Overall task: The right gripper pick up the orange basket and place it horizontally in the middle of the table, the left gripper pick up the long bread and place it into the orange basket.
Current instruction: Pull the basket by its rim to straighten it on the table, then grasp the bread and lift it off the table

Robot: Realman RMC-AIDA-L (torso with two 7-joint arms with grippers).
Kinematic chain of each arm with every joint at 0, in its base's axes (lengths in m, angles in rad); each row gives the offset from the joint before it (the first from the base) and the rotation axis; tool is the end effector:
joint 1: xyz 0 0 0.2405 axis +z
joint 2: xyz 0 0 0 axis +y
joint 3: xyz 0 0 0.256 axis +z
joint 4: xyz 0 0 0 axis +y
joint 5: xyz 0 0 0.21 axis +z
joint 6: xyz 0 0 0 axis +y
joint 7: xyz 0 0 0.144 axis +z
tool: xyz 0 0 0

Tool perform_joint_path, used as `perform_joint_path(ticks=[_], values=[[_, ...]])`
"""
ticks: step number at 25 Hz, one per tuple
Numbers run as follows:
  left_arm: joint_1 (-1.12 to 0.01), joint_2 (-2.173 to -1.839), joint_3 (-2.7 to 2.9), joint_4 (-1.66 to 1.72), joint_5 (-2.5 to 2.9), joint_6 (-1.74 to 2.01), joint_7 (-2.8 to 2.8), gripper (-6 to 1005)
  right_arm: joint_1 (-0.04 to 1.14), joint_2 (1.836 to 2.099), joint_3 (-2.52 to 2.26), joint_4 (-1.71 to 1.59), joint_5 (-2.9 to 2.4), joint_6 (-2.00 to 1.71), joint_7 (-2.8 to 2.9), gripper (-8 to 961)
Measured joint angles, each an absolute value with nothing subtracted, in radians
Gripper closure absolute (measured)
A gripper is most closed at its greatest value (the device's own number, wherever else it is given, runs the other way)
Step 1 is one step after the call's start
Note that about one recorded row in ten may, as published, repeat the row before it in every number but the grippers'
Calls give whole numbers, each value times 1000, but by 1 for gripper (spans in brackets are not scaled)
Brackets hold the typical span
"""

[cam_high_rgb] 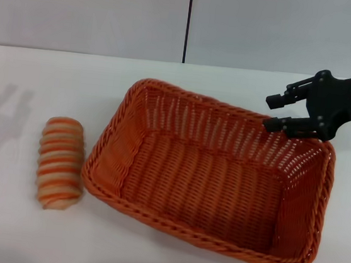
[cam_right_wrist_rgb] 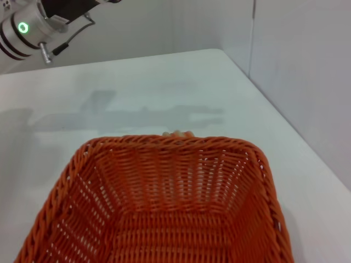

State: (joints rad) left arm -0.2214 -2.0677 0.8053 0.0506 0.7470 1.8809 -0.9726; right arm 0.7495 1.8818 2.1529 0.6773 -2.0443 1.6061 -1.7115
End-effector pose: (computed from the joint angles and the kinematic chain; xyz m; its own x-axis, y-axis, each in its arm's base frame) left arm -0.3298 0.2209 0.0491 0.0589 -0.2255 0.9725 0.8668 -0.4717 -0.1619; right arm 0.2120 0.3816 0.0393 0.9809 -0.1082 -0.1617 -0.1221 -0.9894 -0.0783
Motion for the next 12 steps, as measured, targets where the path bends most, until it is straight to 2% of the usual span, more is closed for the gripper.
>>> perform_joint_path(ticks=[3,9,12], values=[[-226,-2068,805,51,747,1878,-973,557,747,1882,2166,686,-2042,1591,-1712,542],[-230,-2068,805,51,747,1873,-973,557,731,1888,2240,702,-2033,1588,-1725,531],[-230,-2068,805,51,747,1872,-972,557,688,1892,2329,710,-1965,1603,-1756,527]])
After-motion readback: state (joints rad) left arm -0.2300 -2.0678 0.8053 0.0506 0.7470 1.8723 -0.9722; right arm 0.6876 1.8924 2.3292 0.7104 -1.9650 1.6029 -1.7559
